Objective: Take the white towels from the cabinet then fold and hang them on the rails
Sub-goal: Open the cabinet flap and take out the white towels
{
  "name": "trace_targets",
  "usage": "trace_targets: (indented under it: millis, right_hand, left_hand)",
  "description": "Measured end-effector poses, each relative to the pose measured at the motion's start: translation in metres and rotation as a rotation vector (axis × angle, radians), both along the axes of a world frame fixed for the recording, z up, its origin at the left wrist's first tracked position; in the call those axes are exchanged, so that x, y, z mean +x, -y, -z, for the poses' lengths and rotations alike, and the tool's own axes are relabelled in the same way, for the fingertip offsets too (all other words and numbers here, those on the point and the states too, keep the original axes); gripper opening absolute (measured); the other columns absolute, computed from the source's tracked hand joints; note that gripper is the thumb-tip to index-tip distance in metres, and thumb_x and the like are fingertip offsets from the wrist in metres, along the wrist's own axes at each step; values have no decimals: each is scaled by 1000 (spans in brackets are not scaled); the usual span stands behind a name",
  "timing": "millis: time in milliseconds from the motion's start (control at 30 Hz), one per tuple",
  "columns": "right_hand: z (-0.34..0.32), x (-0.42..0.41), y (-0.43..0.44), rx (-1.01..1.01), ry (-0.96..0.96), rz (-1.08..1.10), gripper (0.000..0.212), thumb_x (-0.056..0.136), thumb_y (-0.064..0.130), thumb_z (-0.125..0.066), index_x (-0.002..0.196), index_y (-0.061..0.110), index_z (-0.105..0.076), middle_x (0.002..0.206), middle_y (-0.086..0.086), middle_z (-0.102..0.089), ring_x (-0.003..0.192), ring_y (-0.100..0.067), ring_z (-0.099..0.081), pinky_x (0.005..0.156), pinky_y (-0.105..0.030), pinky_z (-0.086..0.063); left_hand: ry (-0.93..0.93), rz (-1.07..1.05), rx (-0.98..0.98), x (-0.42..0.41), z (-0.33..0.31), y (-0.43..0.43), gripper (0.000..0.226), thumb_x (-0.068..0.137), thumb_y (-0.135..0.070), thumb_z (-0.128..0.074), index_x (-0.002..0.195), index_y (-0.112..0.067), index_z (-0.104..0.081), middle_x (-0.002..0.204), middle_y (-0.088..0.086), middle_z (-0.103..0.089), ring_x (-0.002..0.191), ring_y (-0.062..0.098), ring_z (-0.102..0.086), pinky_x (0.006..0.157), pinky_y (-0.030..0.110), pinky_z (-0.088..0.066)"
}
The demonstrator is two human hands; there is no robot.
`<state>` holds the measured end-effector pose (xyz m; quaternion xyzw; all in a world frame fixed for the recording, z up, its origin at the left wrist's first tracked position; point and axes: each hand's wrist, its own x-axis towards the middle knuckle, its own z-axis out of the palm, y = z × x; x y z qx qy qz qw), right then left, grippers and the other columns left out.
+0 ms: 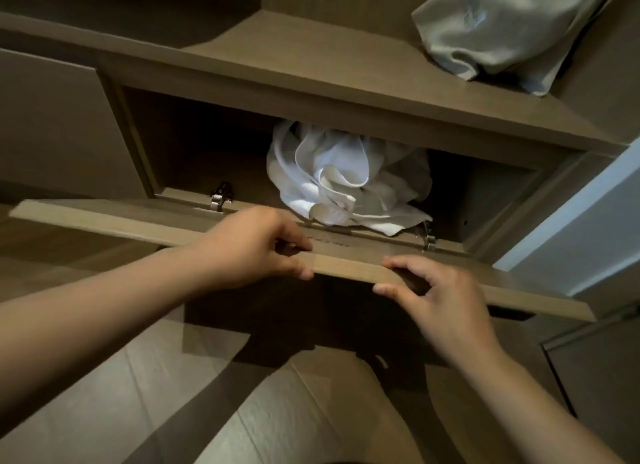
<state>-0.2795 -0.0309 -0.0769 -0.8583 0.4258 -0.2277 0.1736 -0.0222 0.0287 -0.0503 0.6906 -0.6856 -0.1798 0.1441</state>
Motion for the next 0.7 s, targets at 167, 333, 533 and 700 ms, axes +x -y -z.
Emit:
trace_targets:
  millis: [167,333,533,700]
  right_hand:
    - [30,-9,-15,30,-105,-89,51,75,54,-64,122,37,-62,124,23,-59,118,7,-50,105,-29,-40]
    - [57,-17,-17,73,-135,-188,55,75,56,-62,126,38,-53,128,25,-51,126,6,-46,108,-22,-37]
    - [108,-20,-16,-54,-254,-296,55,76,48,-75,126,29,-64,130,12,-61,125,-6,-53,92,-33,-51]
    - [147,2,-9,-12,-247,-215,59,81,35,-77,136,24,-57,140,9,-54,129,-9,-50,100,-39,-51]
  left_hand:
    - [208,157,25,-2,28,-21,71,69,-77,-50,125,-35,-61,117,-13,-66,104,8,-61,85,33,-51]
    - [58,23,256,4,56,-14,119,48,-75,-71,150,-36,-24,159,-11,-15,147,19,-11,118,44,-18]
    - [228,58,450,1,110,-2,136,52,-78,-71,152,-34,10,160,-3,19,146,28,19,116,59,6]
    - [249,37,474,4,148,11,131,59,-71,-74,153,-29,9,158,-3,25,145,28,21,115,64,-4]
